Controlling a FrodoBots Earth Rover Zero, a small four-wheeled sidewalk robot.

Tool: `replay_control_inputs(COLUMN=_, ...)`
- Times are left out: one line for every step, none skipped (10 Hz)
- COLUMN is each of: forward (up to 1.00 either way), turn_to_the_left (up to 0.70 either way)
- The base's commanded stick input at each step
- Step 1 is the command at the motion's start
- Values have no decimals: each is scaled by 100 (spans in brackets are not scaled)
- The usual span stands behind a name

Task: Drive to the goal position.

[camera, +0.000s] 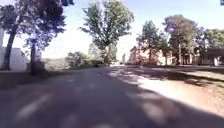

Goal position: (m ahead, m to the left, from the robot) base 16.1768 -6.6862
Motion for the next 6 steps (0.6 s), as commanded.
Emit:
replay_control_inputs(forward=70, turn_to_the_left=-14)
replay_control_inputs(forward=70, turn_to_the_left=-14)
replay_control_inputs(forward=70, turn_to_the_left=-14)
replay_control_inputs(forward=70, turn_to_the_left=-14)
replay_control_inputs(forward=70, turn_to_the_left=-8)
replay_control_inputs(forward=70, turn_to_the_left=-3)
